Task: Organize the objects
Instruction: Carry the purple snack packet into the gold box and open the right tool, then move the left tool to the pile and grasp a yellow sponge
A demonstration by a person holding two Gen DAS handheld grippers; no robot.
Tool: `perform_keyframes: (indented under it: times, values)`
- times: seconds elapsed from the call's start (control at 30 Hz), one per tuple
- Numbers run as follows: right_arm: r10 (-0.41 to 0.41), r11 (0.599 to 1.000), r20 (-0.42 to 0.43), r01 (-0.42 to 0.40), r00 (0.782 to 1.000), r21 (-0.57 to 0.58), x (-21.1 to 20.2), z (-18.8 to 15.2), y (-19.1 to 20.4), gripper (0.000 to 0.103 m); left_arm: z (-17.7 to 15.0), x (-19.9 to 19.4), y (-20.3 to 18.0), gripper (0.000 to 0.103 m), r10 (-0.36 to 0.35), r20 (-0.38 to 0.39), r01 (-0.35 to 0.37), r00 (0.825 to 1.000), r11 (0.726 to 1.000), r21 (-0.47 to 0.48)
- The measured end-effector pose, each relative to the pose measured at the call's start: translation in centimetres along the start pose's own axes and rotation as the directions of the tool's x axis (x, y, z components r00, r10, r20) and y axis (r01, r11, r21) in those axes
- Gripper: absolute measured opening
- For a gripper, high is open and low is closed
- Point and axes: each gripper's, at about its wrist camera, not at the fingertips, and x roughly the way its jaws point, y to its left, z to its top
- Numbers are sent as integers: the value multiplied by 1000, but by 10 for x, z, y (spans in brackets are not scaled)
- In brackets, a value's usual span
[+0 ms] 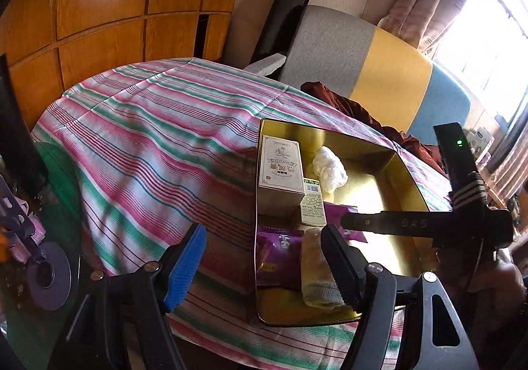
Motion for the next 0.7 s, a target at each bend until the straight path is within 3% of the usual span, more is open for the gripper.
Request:
perform_keyframes:
  times: [0.07, 0.2, 0.43, 0.7]
  values:
    - [-23, 1000, 18, 24, 1000, -20, -9, -4, 0, 50, 1, 0, -3, 73, 0, 3, 0, 1000, 1000, 7]
    - [-108, 989, 94, 116, 990, -89, -33, -14, 4, 86, 1, -2, -11, 73, -7, 4, 6, 1000, 1000, 26]
    - [-245, 957, 208, 271, 947, -103, -75, -34, -10, 86, 2, -3, -37, 78, -27, -4, 28, 1000, 996, 90]
    - [-349, 934, 264, 357, 899, 20, -128, -62, -72, 87, -3, -4, -80, 88, -63, -20, 66, 998, 978, 197]
